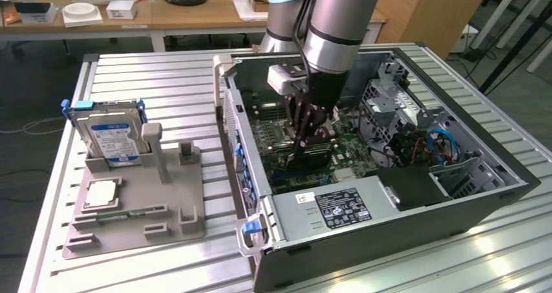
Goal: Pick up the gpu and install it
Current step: 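Press down on the gpu until it lock into place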
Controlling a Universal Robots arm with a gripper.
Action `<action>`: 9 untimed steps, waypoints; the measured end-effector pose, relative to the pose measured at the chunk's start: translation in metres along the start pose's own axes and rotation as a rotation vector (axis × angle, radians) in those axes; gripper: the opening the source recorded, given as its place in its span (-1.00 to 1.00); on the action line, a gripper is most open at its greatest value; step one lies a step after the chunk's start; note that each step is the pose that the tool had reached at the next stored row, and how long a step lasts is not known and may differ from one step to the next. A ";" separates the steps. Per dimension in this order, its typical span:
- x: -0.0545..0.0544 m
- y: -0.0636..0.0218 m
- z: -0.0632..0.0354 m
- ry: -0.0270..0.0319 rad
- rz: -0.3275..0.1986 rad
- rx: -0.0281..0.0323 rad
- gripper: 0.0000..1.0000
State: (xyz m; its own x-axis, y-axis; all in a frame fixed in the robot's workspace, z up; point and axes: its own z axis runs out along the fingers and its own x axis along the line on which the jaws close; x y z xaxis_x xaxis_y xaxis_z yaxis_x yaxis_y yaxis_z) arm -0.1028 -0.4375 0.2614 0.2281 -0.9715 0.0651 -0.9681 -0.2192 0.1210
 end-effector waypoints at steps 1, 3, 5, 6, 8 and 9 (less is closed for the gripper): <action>0.000 0.0000 0.0003 0.0006 0.000 -0.0003 -0.79; 0.000 0.0000 0.0004 0.0009 0.000 -0.0006 -0.79; 0.000 0.0000 -0.0002 -0.0002 0.000 -0.0008 -0.79; 0.000 0.0003 -0.0029 -0.0011 0.000 -0.0016 -0.79; 0.001 0.0016 -0.0124 -0.0005 0.000 -0.0058 -0.79; 0.001 0.0019 -0.0149 -0.0008 0.000 -0.0058 -0.79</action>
State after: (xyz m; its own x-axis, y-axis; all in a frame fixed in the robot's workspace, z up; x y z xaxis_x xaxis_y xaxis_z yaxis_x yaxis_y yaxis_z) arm -0.1028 -0.4373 0.2764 0.2284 -0.9714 0.0642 -0.9674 -0.2191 0.1267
